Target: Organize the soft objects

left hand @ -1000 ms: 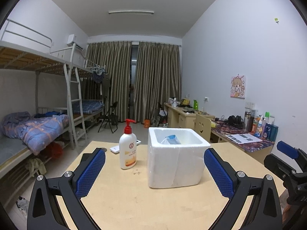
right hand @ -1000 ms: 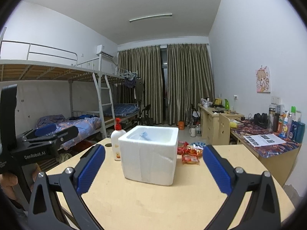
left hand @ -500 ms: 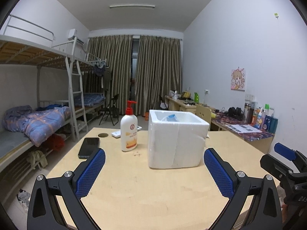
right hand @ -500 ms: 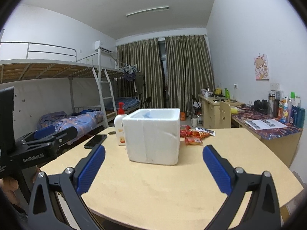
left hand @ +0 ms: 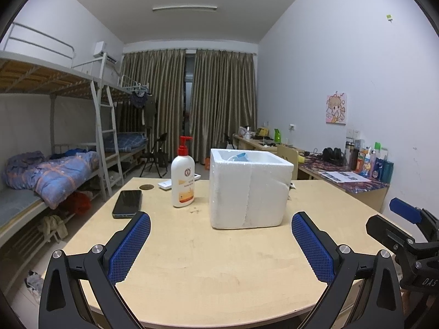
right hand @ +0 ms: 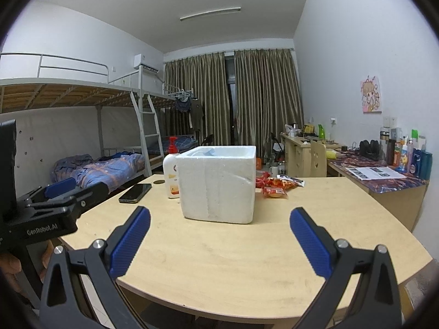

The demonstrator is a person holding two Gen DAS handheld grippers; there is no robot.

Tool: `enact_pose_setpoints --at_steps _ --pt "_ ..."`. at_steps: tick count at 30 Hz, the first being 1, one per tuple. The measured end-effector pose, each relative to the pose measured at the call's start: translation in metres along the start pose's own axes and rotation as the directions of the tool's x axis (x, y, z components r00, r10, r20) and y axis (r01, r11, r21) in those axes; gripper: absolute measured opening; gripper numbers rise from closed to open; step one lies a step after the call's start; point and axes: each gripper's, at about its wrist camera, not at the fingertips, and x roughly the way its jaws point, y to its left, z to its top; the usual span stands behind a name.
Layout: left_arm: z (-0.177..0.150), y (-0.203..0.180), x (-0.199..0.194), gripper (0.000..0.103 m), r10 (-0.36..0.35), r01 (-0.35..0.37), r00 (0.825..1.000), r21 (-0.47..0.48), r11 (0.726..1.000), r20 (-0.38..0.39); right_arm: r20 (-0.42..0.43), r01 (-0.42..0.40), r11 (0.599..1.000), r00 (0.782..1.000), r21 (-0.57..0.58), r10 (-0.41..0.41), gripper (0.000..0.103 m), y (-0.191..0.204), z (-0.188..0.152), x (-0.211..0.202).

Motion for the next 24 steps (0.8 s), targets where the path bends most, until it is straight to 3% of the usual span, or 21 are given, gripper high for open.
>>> enact_pose_setpoints --at_steps 24 --pt "-0.001 -0.002 -0.005 0.103 0.002 -0.002 1.0 0.012 1.0 0.011 0.002 0.001 1.0 1.0 -0.02 -0.001 0.103 0.007 0.002 -0.004"
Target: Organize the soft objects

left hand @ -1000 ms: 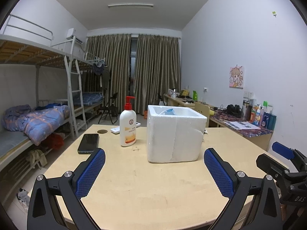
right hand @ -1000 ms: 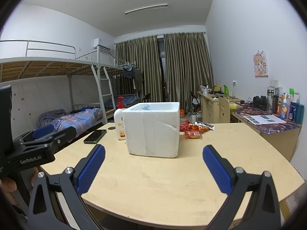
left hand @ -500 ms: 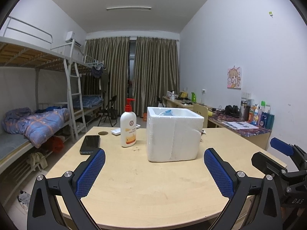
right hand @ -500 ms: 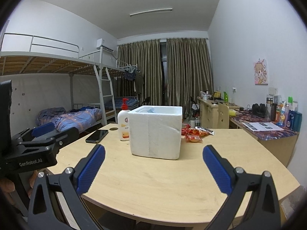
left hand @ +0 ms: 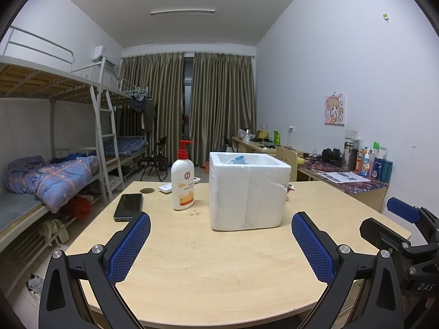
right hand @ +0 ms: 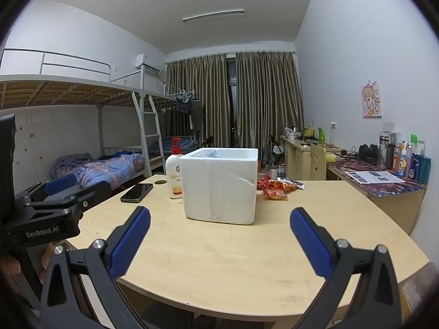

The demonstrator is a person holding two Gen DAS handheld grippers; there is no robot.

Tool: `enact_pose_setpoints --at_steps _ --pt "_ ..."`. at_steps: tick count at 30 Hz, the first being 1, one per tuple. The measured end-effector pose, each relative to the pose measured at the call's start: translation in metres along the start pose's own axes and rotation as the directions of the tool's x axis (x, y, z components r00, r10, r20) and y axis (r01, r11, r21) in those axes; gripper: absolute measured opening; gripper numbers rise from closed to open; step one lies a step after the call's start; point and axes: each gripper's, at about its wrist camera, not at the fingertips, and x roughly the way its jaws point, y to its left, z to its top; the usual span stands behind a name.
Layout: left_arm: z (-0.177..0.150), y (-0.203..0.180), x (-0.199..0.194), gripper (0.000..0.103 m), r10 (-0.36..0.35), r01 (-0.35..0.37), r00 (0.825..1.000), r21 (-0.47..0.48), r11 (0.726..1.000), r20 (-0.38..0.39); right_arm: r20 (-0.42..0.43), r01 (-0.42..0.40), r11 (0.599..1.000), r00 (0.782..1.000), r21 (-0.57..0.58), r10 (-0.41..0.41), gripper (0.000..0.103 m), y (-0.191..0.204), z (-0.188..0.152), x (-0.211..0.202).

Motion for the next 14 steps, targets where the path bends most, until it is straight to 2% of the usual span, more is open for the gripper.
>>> enact_pose_setpoints --at_steps 14 --pt "-0.0009 -0.0016 0.0015 0.103 -0.006 0.006 1.0 0.001 1.0 -0.002 -0.004 -0.006 1.0 1.0 -0.002 0.006 0.103 0.002 0.0004 -0.0008"
